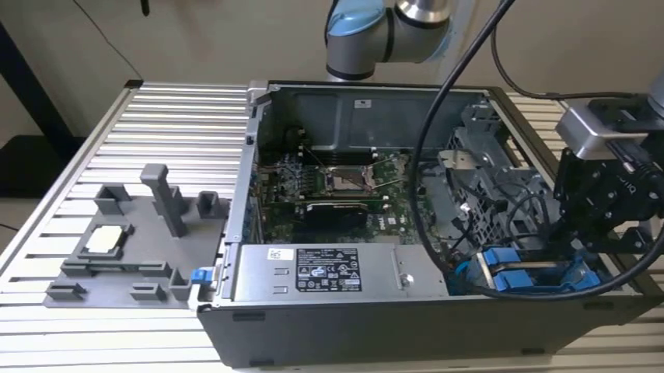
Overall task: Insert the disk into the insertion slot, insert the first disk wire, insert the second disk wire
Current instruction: 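Insert the first disk wire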
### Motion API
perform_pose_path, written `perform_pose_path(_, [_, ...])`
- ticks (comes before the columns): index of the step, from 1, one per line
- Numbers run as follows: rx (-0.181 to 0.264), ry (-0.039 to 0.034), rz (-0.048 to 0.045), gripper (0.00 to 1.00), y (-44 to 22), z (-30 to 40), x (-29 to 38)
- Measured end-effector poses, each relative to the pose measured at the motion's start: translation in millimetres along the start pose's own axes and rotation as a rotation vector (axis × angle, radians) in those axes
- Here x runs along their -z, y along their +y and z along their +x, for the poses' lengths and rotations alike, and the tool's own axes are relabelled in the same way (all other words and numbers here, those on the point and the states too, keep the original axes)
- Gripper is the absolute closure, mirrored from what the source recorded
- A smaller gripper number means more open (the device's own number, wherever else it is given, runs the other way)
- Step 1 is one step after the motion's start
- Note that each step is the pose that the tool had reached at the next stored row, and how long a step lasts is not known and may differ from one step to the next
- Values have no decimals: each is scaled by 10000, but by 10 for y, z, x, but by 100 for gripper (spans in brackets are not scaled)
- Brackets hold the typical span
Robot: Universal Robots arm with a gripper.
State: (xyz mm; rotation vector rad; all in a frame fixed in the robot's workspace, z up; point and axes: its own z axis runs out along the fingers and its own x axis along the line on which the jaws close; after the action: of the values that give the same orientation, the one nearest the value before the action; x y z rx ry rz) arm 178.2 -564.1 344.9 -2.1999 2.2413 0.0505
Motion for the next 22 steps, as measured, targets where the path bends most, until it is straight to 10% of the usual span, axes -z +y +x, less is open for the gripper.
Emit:
perform_pose_path(8, [0, 3, 0, 73, 8, -8, 345])
perform_pose_path(22, [-16, 3, 1, 73, 14, -104, 360])
